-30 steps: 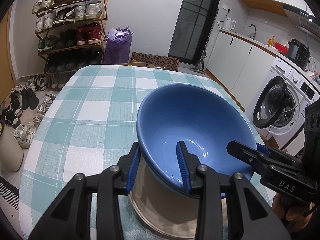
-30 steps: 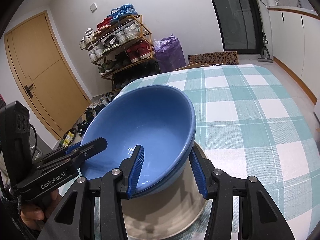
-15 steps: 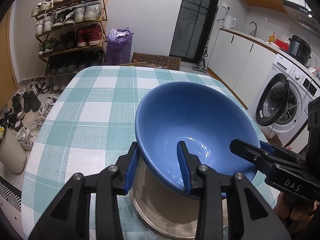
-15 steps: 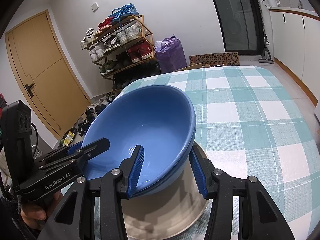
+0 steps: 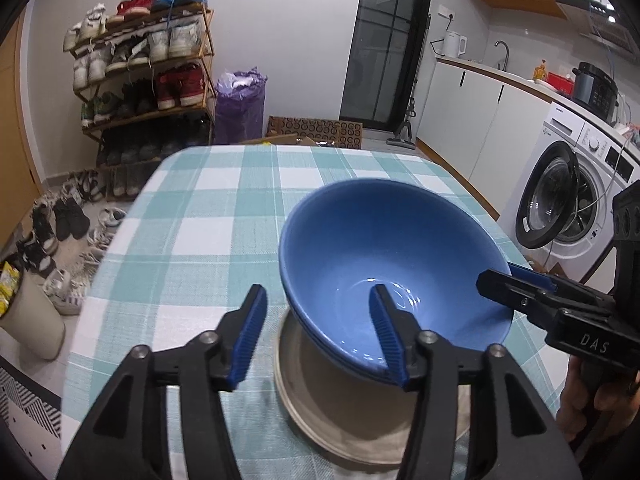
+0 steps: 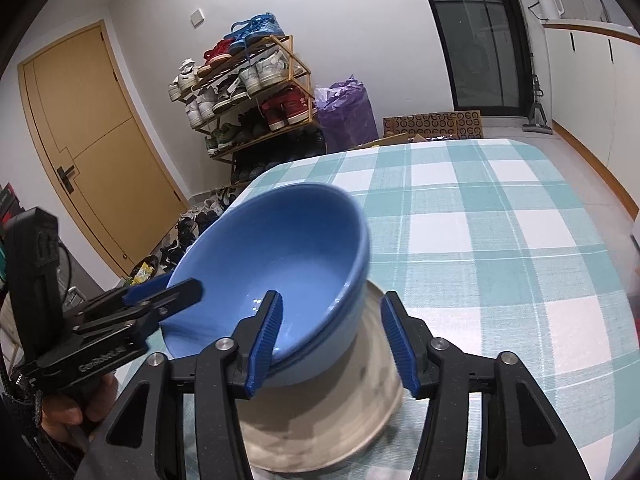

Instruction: Organize plates and bowls

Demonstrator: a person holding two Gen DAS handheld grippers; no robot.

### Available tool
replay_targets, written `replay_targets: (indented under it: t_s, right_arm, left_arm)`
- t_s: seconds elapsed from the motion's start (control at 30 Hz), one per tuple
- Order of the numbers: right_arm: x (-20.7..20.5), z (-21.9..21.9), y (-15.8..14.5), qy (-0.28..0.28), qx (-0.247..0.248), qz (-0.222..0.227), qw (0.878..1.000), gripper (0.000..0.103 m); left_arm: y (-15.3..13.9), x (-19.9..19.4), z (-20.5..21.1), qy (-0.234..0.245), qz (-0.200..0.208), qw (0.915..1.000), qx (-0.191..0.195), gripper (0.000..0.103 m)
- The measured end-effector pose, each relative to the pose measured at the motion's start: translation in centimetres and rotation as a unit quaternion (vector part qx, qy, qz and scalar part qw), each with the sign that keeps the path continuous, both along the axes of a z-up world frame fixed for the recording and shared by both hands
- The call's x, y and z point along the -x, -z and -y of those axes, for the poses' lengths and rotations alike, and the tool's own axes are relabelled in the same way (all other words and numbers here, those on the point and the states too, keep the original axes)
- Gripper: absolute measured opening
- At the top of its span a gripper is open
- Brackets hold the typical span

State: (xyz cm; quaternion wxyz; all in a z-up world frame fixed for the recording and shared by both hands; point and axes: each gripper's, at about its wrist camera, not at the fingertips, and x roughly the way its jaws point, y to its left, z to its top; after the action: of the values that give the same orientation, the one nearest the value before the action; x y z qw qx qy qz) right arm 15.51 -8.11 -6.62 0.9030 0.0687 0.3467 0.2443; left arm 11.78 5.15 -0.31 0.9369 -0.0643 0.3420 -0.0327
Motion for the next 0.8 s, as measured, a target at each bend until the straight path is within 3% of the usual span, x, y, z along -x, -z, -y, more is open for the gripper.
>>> replay_targets:
  t_s: [0.13,0.2,0.3,0.47,0.8]
  right_arm:
    - [0.5,0.8,-0.3,-0.007,-0.003,0.008,1.000,0.080]
    - [1.0,0.9,-0.6,-0.011,0.004,0.022,1.000,0.089]
    - [2.0,1.2,-1.0,-0.020,0.010,0.044,0.999,0.098]
    - [3.2,1.8,-1.6,-0.025,0.002,0.069,0.997,0.102]
    - [5.4,3.1,-1.7,-0.023,-0.008,0.104,0.994,0.102]
  left_arm:
    - [-0.5,0.5,-0.3,-0.003,0.007,0.9999,-0.008,0.064]
    - [-0.7,1.0,-0.5,-0.006,0.014,0.9999,-0.006,0.081]
    - [-1.1,1.9,-0.6,-0.006,0.033,0.9994,-0.009,0.088]
    - [-1.6,2.9,-0.5,-0.005,0.048,0.9987,-0.017,0.103]
    - [-1.5,5.6,-0.6,-0.011,0.077,0.9966,-0.027,0.103]
